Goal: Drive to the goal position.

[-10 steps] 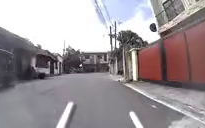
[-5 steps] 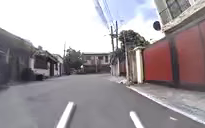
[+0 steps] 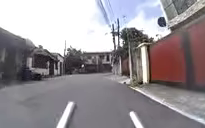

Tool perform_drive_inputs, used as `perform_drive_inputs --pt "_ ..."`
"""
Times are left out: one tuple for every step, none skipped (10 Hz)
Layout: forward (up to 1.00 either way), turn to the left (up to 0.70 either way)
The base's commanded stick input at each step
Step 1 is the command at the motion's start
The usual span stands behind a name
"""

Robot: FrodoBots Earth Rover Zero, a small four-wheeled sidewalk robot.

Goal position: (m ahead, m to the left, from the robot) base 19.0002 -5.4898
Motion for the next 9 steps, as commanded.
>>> perform_drive_inputs --pt "1.00 0.00" --pt "1.00 0.00" --pt "1.00 0.00" --pt "1.00 0.00" --pt "1.00 0.00" --pt "1.00 0.00" --pt "1.00 0.00" --pt "1.00 0.00" --pt "1.00 0.00"
